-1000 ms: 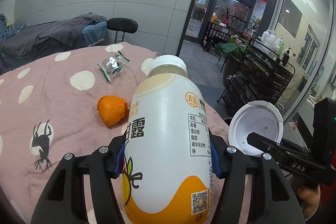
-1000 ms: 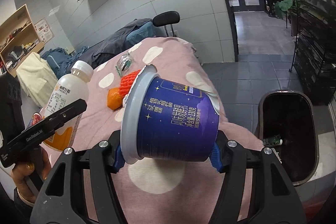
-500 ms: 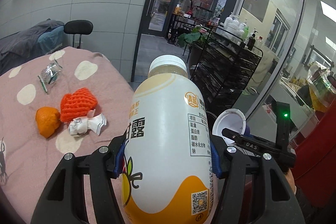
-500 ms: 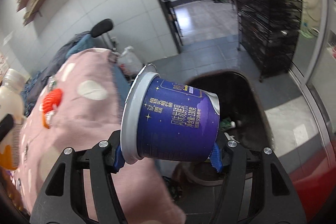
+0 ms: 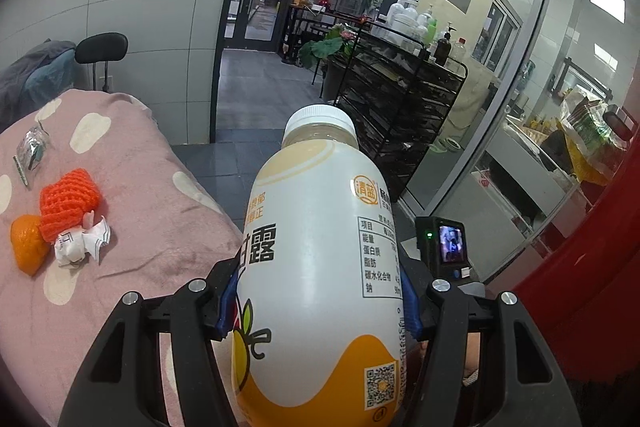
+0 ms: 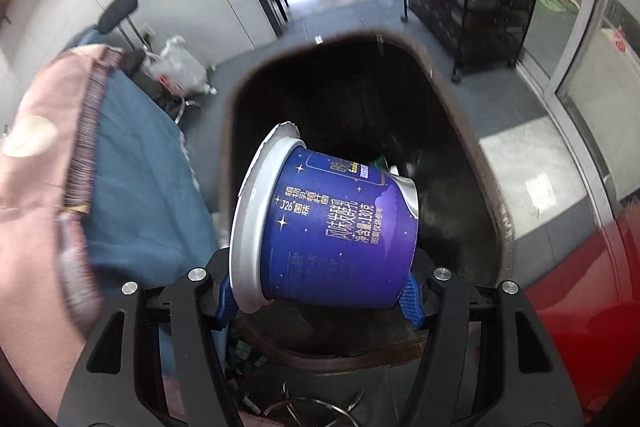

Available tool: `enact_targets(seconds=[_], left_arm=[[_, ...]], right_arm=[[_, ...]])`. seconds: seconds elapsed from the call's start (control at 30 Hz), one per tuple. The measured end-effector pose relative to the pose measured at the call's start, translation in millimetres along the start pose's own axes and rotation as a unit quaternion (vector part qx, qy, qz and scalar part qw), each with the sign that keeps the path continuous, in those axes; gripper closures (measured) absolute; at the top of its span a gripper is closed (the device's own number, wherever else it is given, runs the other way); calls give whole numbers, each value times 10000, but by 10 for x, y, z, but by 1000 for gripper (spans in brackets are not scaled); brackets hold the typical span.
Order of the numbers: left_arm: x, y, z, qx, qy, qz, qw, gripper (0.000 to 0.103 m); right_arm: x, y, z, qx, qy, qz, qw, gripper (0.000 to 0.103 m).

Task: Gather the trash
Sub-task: 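Carry cup and bottle to the black bin and release both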

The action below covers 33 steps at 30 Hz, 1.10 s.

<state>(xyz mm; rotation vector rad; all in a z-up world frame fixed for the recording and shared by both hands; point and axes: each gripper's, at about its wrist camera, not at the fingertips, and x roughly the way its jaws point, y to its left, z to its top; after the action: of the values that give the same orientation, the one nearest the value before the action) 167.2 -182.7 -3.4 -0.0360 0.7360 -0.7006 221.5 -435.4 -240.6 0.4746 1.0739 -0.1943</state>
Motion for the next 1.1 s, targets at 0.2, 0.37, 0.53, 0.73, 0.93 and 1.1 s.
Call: enact_targets(seconds=[0.2,0.37,0.53,0.73,0.93,1.1], left_arm=[[94,-57,-25,25,160,-157,9997,43],[194,-101,-36,2,262,-267,9993,43],[356,-123,-34,-63,422,-374,9984,43],[632,-242,-29,50,688,-441,9966,43],[1008,-348,-30,-29,1109,-574,9922,43],[1314,-441,-62,-47,1462,-652,9871,43]], right_arm=[[310,-60,-22,28,273,-134,9995,40],[364,-79,-34,130,276,-280,9991,25],[203,-91,-106,130,90,-240,9996,25],[-166,-114,-261,148,-293,-256,9991,24],[-491,-223,-363,316,-564,-289,9975,22],[-669,-347,-475,447,-696,-428,9957,20]])
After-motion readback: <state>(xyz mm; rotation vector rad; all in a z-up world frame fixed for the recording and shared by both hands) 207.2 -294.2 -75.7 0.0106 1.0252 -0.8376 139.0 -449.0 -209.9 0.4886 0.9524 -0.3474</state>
